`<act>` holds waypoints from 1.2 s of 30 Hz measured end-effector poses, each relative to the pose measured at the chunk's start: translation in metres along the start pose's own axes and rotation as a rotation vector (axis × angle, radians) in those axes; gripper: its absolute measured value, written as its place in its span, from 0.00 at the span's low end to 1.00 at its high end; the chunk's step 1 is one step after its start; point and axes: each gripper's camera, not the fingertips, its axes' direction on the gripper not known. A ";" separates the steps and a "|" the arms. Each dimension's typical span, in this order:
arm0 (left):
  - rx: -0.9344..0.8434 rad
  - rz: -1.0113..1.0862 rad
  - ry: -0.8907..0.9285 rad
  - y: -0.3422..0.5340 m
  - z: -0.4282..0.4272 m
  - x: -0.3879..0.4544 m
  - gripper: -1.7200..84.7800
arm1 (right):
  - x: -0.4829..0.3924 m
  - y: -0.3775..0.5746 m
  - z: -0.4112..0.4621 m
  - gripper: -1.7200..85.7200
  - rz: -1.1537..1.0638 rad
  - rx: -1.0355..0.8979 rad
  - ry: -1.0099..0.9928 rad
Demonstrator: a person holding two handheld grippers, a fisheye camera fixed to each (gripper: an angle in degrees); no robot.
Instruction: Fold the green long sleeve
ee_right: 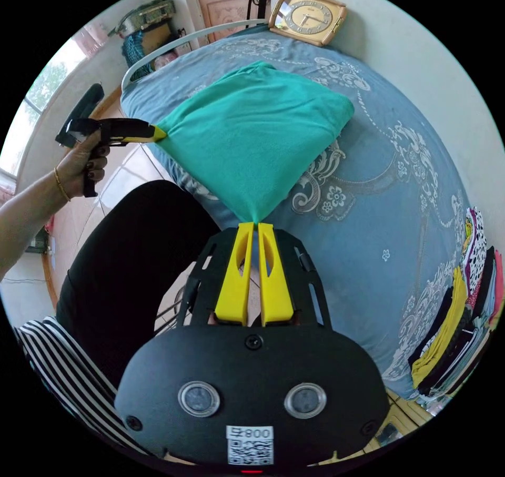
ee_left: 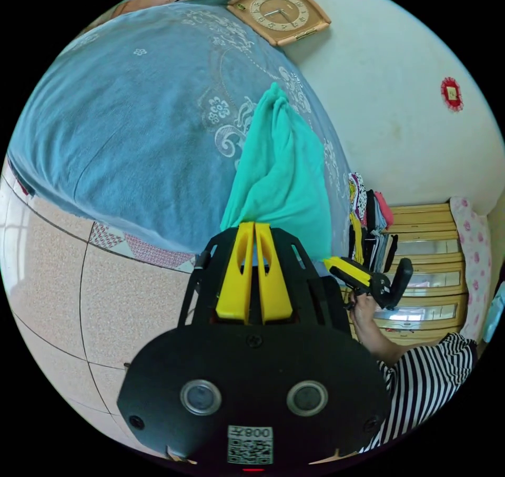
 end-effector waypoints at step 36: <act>0.001 0.264 -0.217 -0.020 0.113 0.115 0.02 | 0.000 -0.039 0.035 0.02 -0.038 -0.010 -0.139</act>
